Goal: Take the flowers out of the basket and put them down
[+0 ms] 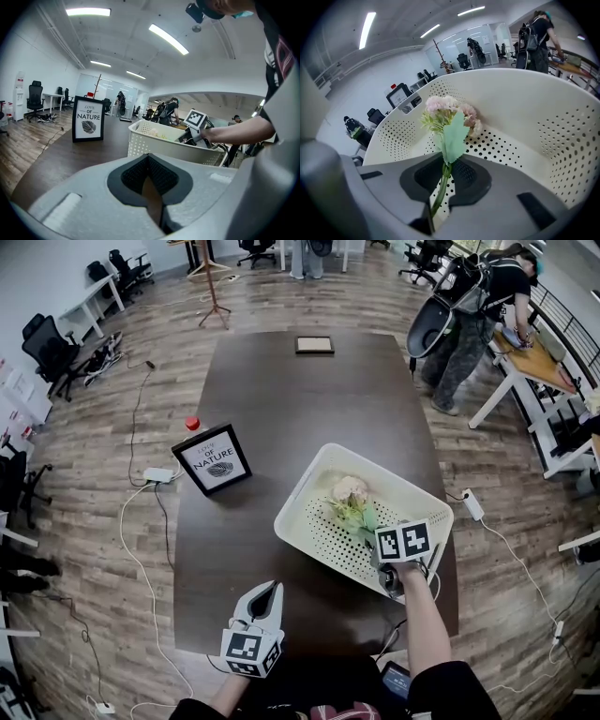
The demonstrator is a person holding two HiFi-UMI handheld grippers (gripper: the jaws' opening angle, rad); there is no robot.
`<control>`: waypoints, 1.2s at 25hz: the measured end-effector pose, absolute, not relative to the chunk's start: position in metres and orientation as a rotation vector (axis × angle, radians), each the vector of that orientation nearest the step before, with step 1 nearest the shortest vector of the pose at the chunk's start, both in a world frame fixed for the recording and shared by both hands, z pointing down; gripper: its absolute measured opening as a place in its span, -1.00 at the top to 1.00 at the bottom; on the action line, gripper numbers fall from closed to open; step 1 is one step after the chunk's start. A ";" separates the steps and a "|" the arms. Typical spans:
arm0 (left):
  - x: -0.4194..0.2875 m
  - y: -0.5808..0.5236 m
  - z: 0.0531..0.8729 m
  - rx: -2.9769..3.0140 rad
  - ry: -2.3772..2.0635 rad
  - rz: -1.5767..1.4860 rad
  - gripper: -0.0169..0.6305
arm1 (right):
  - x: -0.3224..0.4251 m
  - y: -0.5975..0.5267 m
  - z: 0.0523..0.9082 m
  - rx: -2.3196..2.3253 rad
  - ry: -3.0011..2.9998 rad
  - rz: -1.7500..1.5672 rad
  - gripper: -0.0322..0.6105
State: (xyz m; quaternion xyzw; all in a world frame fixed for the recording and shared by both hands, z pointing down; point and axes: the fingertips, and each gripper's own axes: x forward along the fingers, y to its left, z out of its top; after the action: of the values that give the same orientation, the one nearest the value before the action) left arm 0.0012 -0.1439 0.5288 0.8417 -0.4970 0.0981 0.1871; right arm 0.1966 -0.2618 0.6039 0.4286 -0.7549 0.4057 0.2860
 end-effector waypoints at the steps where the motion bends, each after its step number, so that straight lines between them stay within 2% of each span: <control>1: 0.001 -0.144 0.529 2.369 -1.400 0.273 0.92 | 0.196 -0.262 0.603 1.149 -2.023 1.078 0.76; 30: -0.007 -0.134 0.522 2.387 -1.414 0.244 0.92 | 0.186 -0.262 0.499 1.325 -2.354 1.055 0.76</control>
State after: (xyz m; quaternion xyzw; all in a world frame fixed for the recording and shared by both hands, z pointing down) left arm -0.0065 -0.1335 0.5216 0.8436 -0.4995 0.0861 0.1773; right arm 0.1857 -0.2619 0.4992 0.4535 -0.8059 0.3611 0.1203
